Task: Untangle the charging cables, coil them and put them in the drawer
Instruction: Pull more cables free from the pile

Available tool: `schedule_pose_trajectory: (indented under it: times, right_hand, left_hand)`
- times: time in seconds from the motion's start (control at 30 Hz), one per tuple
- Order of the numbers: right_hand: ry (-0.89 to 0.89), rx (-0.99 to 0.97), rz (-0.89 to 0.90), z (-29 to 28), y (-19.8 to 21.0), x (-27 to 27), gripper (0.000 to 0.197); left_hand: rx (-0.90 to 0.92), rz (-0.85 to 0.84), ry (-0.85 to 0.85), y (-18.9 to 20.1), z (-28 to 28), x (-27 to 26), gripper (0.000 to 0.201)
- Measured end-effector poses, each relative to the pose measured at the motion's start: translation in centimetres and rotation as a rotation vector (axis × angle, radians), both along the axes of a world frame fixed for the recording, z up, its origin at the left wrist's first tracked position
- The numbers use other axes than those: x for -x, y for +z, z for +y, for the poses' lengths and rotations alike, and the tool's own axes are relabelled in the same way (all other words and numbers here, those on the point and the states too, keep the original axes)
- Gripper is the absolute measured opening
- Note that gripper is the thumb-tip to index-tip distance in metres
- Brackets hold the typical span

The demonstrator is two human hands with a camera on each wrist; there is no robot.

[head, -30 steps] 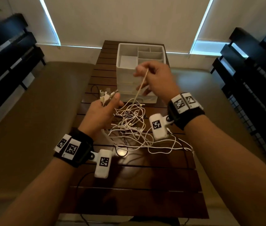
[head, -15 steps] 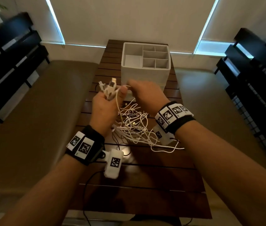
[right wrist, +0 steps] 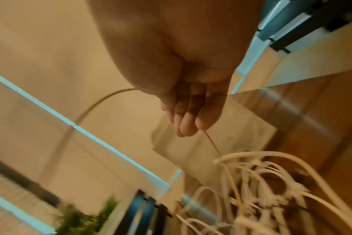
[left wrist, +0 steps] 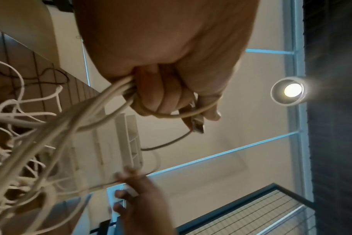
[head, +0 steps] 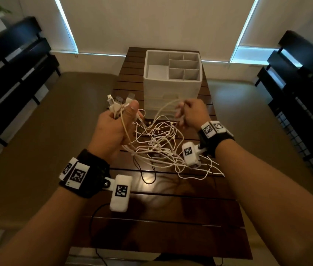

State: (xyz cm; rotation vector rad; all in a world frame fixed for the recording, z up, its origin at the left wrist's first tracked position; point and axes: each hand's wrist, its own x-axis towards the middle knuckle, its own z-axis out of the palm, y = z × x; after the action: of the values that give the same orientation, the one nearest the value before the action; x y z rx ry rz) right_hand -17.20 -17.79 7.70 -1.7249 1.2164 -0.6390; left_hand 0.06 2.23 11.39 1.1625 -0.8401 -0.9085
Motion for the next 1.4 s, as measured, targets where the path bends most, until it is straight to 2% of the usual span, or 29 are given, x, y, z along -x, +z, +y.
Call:
schedule_pose_trajectory:
  times: [0.17, 0.23, 0.33, 0.37, 0.47, 0.53, 0.6, 0.67, 0.7, 0.8, 0.87, 0.9, 1.0, 1.1, 1.2, 1.27, 1.4]
  right_hand:
    - [0.097, 0.283, -0.437, 1.0, 8.9, -0.8, 0.022]
    - [0.168, 0.351, -0.419, 1.0, 10.1, -1.1, 0.022]
    - [0.282, 0.435, -0.096, 0.8, 9.8, -1.6, 0.023]
    - [0.292, 0.489, -0.098, 0.9, 10.2, -1.7, 0.023]
    - [0.219, 0.632, -0.433, 1.3, 13.5, -1.9, 0.025]
    - [0.145, 0.728, -0.502, 1.2, 15.0, -1.7, 0.026]
    - [0.124, 0.703, -0.405, 0.8, 14.2, -1.5, 0.026]
    - [0.164, 0.65, -0.185, 0.4, 12.7, -1.0, 0.025]
    - [0.176, 0.663, -0.135, 0.5, 12.3, -0.9, 0.025]
    - [0.161, 0.814, -0.306, 1.6, 13.5, -0.7, 0.026]
    - [0.183, 0.846, -0.315, 2.0, 13.7, -0.7, 0.025]
    - [0.223, 0.81, -0.221, 2.2, 13.3, -0.8, 0.025]
    - [0.347, 0.723, 0.223, 2.5, 10.2, -0.5, 0.024]
    - [0.426, 0.735, 0.374, 3.3, 7.7, -1.1, 0.025]
    - [0.481, 0.8, 0.433, 4.8, 6.6, -2.5, 0.024]
    - [0.483, 0.845, 0.465, 5.4, 6.3, -2.9, 0.021]
    - [0.449, 0.816, 0.424, 4.7, 4.6, -2.4, 0.019]
  left_hand:
    - [-0.038, -0.112, 0.126, -1.5, -0.2, 1.2, 0.025]
    - [-0.01, -0.166, 0.113, -1.9, -0.2, 1.3, 0.02]
    - [-0.011, -0.221, 0.126, -2.3, -0.2, 1.2, 0.011]
    - [-0.012, -0.225, 0.13, -2.4, -0.2, 1.1, 0.01]
    - [-0.021, -0.215, 0.138, -3.1, -0.1, 0.8, 0.006]
    - [-0.04, -0.211, 0.143, -3.9, -0.2, 0.3, 0.021]
    - [-0.106, -0.207, 0.176, -4.5, -0.3, 0.1, 0.025]
    - [-0.171, -0.242, 0.214, -5.2, -0.3, -0.1, 0.009]
    - [-0.21, -0.265, 0.243, -5.6, -0.3, -0.2, 0.009]
    - [-0.327, -0.213, 0.337, -7.0, -0.4, -0.7, 0.021]
    - [-0.383, -0.12, 0.389, -7.3, -0.4, -1.0, 0.036]
    - [-0.387, -0.07, 0.404, -7.3, -0.5, -1.2, 0.042]
    - [-0.313, -0.005, 0.432, -6.0, -0.9, -1.3, 0.047]
    - [-0.169, -0.143, 0.433, -4.0, -1.2, -0.7, 0.03]
    - [-0.061, -0.348, 0.26, -1.9, -1.8, 1.3, 0.017]
    - [-0.042, -0.454, 0.155, -1.4, -2.4, 2.2, 0.023]
    - [-0.12, -0.554, 0.124, -1.5, -2.9, 2.2, 0.029]
